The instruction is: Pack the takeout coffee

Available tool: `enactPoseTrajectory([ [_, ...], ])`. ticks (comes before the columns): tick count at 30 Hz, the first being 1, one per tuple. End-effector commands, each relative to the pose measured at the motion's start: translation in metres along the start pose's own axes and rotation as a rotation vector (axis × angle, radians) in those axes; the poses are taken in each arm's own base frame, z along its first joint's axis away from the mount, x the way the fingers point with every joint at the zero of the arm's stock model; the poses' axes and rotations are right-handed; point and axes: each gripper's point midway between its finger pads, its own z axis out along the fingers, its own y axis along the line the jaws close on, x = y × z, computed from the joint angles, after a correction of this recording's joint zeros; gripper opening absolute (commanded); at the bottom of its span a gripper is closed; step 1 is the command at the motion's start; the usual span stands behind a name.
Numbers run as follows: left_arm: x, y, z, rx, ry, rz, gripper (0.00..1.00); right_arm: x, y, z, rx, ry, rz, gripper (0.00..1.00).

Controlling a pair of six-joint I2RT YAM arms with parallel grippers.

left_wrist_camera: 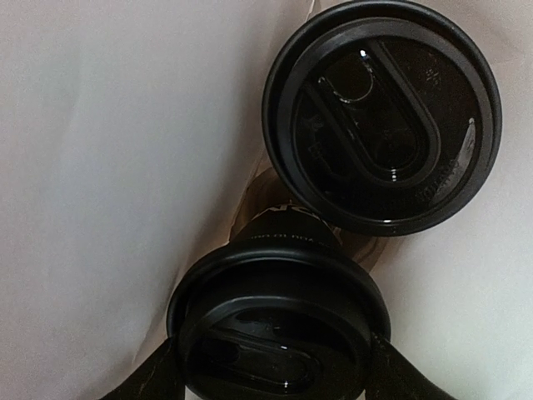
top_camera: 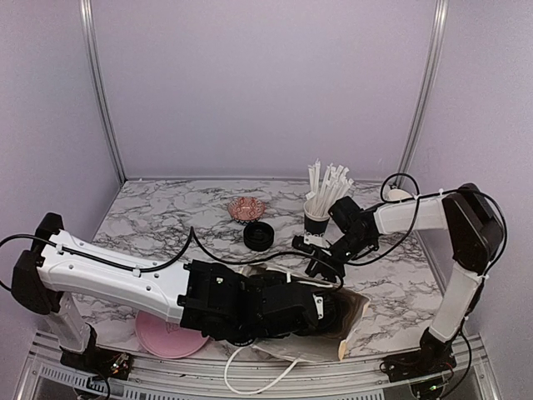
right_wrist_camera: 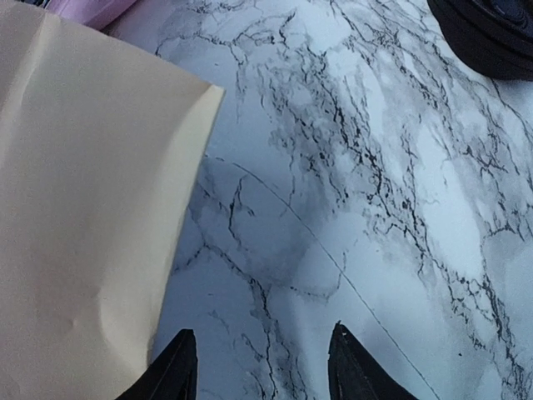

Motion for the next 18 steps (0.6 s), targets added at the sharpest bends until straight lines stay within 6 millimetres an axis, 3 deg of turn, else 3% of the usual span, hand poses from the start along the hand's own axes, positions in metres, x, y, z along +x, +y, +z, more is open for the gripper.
enactPoseTrajectory([
  [1, -0.001, 0.004, 0.001, 0.021, -0.031, -0.022, 0.48, -0.017, 0.005, 0.004, -0.034, -0.034, -0.043, 0.52],
  [18, 0.012, -0.012, 0.017, 0.124, 0.035, 0.014, 0.48, -0.017, 0.008, 0.0, -0.041, -0.02, -0.049, 0.52],
])
